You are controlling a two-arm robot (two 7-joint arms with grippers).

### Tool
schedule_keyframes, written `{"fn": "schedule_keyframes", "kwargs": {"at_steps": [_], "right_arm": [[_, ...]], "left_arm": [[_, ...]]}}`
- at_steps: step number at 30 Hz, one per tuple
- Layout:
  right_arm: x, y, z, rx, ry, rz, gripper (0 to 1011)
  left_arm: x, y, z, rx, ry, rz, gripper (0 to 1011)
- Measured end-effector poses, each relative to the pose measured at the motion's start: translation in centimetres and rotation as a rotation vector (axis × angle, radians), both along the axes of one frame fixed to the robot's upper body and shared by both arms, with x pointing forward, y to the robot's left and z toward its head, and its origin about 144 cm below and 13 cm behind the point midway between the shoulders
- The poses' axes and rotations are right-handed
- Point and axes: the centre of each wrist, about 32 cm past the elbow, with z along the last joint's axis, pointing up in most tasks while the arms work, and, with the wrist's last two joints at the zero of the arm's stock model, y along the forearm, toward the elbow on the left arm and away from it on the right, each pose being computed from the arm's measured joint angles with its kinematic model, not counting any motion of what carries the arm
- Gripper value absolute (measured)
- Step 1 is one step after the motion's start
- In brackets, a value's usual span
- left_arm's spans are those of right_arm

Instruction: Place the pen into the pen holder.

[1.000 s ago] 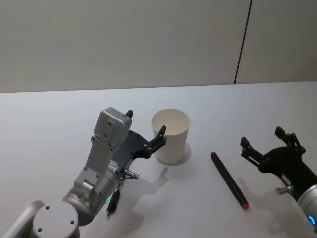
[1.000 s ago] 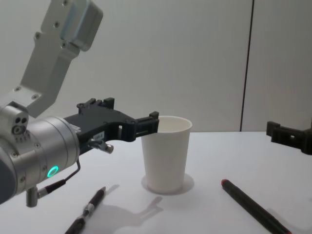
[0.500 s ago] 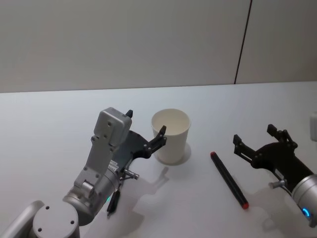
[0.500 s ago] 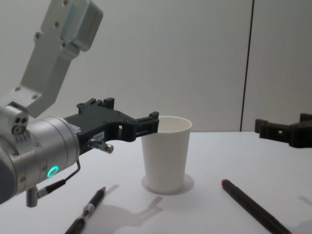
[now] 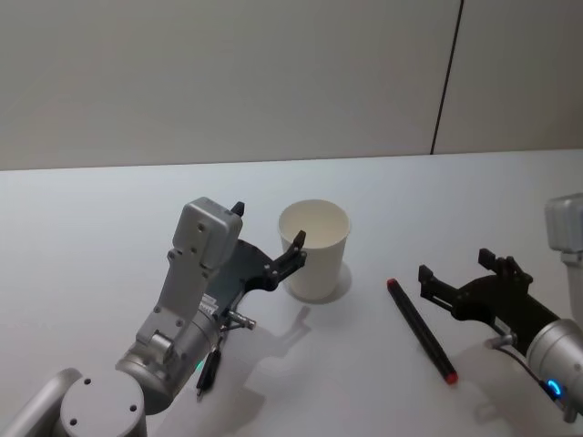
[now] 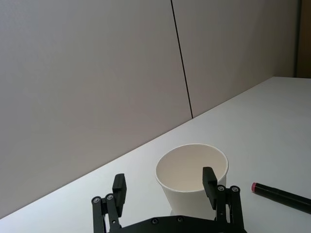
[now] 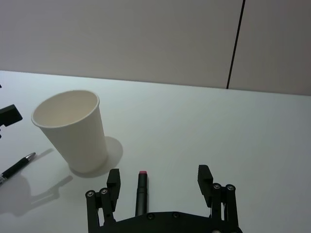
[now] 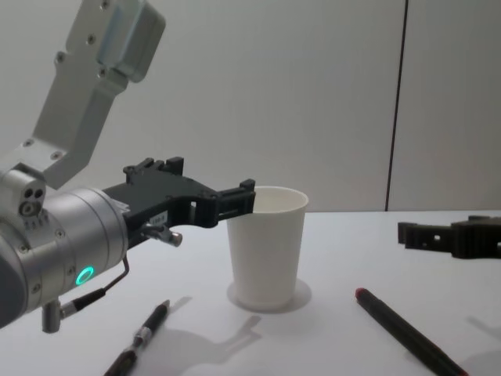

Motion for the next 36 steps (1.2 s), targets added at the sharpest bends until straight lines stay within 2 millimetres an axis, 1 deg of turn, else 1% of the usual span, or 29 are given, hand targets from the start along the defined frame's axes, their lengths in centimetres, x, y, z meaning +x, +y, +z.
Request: {"fn": "schedule_keyframes", "kwargs": {"at_steps": [11,18,27,36], "right_arm": [[1.0,0.8,0.8,-0.037,0.100,0.001,1001],[1.7,1.7,1.2,-0.078,0.149,-0.010,1002],[2.9,3.5,1.6,-0.124,0.204,-0.039,1002],[4.1,5.1,1.5,-0.139,0.250,-0.058,1001]], "left_arm": [[0.0,0.0,0.0,0.000,0.000,0.000,1004],[0.0,0.0,0.0,0.000,0.000,0.000,1004],[0.0,0.0,0.0,0.000,0.000,0.000,1004],[0.0,0.0,0.0,0.000,0.000,0.000,1004]]}}
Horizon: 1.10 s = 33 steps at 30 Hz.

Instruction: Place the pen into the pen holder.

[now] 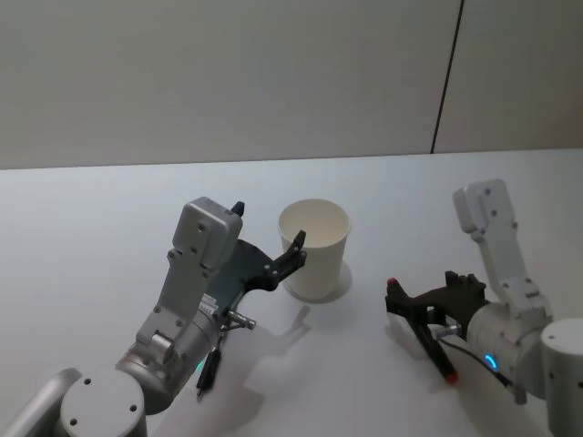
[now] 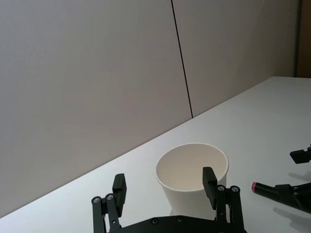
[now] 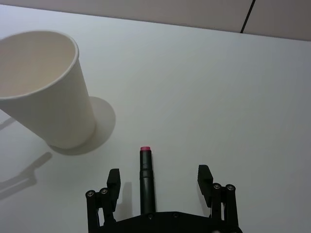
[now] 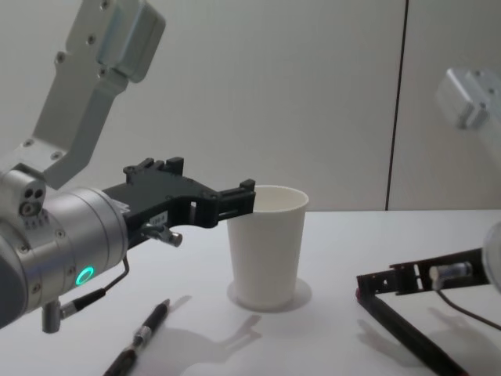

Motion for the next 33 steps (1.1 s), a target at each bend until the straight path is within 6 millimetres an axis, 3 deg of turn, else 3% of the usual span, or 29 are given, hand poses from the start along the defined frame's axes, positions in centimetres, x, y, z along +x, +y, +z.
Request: {"fn": "schedule_keyframes", "kwargs": {"at_steps": [15,24,33], "right_arm": [[1.7,2.0,-1.0,-0.004,0.048,-0.001,996],[2.3,2.7,-1.5,-0.006,0.054,0.009,802],[2.7,3.1,-1.7,-0.012,0.055,0.016,506]], "left_arm": [[0.0,0.0,0.0,0.000,0.000,0.000,1004],[0.0,0.0,0.0,0.000,0.000,0.000,1004],[0.0,0.0,0.0,0.000,0.000,0.000,1004]]}}
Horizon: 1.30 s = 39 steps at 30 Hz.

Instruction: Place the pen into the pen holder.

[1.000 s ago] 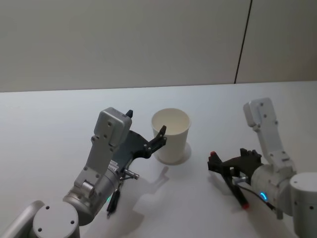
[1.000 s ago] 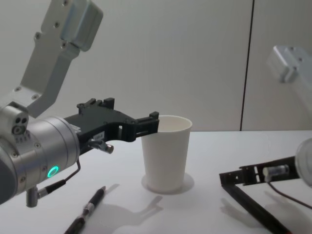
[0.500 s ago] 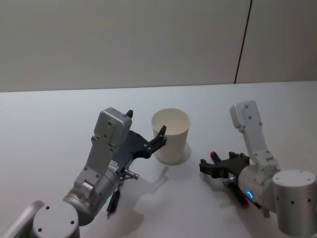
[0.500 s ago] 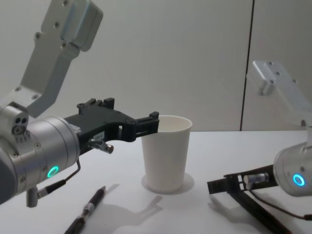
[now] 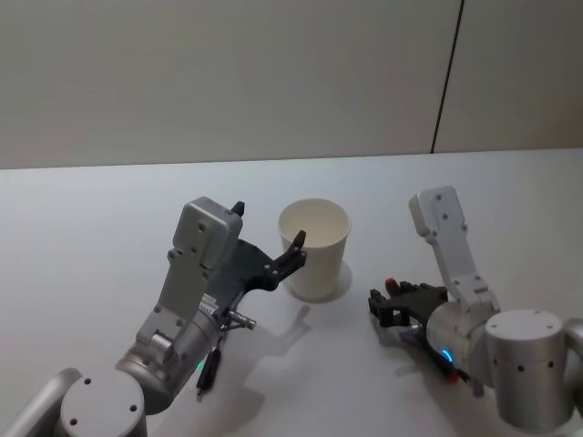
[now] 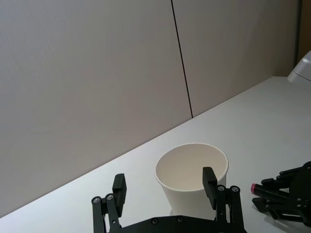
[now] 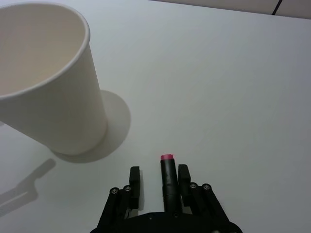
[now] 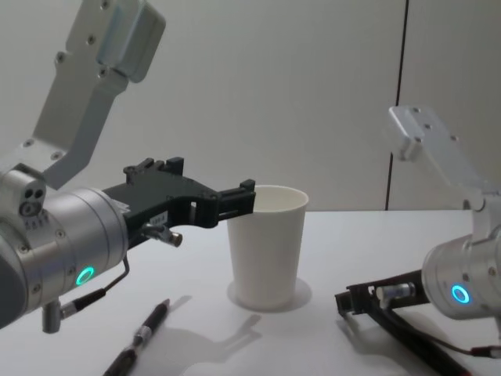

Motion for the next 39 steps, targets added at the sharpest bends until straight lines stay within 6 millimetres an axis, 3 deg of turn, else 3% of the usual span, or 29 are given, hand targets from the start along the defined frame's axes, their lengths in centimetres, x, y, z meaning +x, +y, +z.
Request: {"fn": "schedule_keyframes", "kwargs": {"at_steps": [11,23,39], "right_arm": [[0.32,0.34,-0.14,-0.007,0.000,0.004,167],[0.39,0.48,-0.21,-0.017,-0.017,-0.001,161],[-0.50,0.29,0.52,-0.019,-0.185,0.000,161]], "left_arm": [[0.00,0.00,0.00,0.000,0.000,0.000,1004],[0.00,0.00,0.00,0.000,0.000,0.000,1004],[0.00,0.00,0.00,0.000,0.000,0.000,1004]]}}
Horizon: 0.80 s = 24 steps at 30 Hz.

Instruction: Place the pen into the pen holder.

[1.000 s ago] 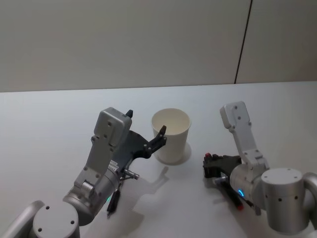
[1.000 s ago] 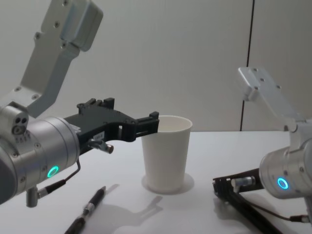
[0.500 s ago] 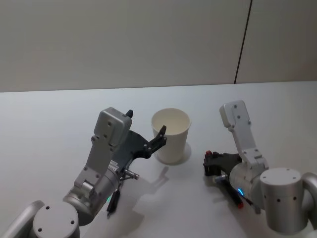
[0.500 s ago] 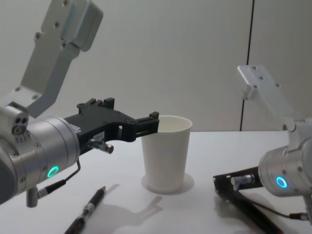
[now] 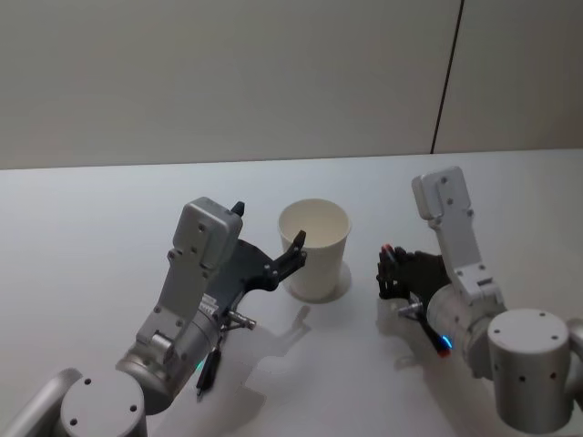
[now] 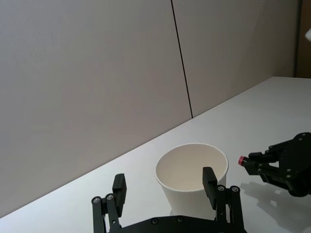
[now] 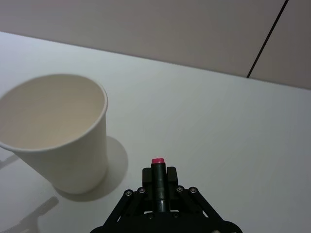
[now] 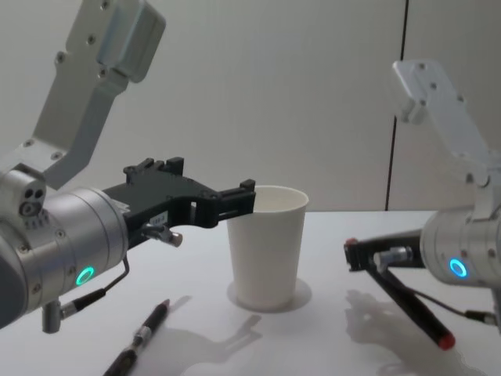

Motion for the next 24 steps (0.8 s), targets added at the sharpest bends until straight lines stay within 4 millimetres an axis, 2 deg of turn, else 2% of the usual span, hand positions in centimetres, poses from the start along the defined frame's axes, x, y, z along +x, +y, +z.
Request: {"fn": "schedule_keyframes", "kwargs": {"at_steps": [24], "right_arm": [[-0.5,-1.5,0.7,0.059,-0.371,0.131,161]], "left_arm": [[0.0,0.0,0.0,0.000,0.000,0.000,1004]]}}
